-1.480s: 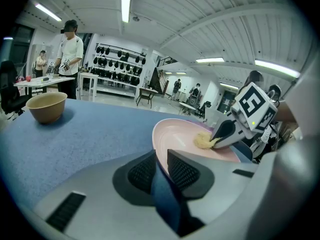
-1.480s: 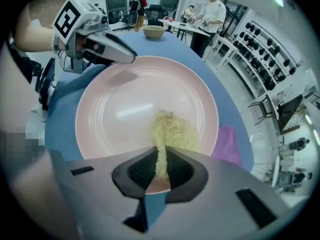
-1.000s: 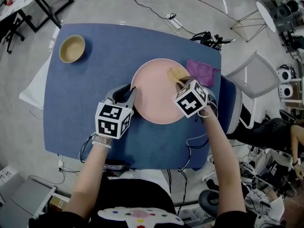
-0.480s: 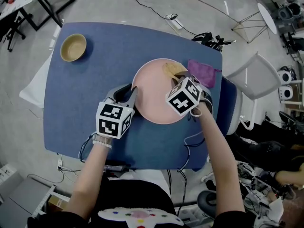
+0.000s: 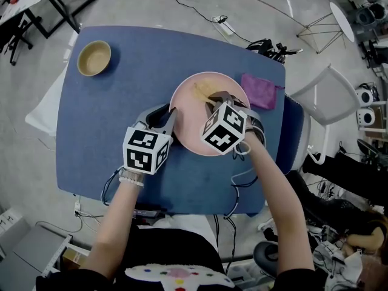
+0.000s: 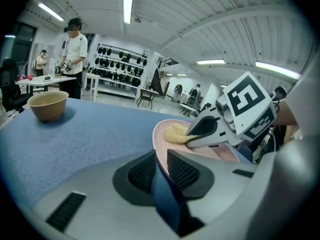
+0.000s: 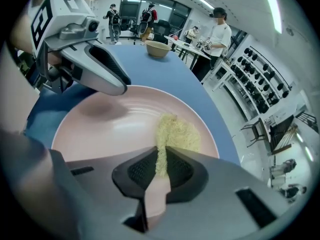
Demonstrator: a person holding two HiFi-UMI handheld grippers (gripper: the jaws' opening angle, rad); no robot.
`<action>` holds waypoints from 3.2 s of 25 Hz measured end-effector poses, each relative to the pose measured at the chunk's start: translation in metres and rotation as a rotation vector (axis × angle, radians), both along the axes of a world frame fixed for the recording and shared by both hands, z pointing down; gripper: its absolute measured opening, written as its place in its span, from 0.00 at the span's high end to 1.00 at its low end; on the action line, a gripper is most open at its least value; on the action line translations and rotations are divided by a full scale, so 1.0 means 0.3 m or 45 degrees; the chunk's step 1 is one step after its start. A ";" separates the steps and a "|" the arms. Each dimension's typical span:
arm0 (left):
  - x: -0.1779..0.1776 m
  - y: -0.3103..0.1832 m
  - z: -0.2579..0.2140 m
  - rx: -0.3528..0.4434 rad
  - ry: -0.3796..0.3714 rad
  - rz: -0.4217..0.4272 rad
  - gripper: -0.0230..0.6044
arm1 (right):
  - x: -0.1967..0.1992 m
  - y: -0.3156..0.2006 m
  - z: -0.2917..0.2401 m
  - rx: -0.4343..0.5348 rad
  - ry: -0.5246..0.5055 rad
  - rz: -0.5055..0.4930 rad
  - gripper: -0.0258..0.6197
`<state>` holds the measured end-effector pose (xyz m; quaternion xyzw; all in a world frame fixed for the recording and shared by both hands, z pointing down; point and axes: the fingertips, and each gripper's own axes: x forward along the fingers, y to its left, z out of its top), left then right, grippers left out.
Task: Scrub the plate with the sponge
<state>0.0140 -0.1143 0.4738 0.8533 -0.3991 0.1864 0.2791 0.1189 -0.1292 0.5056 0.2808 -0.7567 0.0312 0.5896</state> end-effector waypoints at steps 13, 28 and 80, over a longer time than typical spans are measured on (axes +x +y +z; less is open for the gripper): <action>-0.003 0.005 -0.004 -0.001 0.010 0.000 0.84 | -0.149 0.195 -0.010 -0.118 -0.118 -0.207 0.90; -0.011 0.014 0.000 -0.001 0.005 -0.005 0.84 | -0.181 0.412 -0.020 -0.459 -0.272 -0.333 0.90; -0.012 0.009 -0.002 0.013 0.007 0.005 0.84 | 0.170 0.280 -0.021 -0.356 -0.173 0.226 0.90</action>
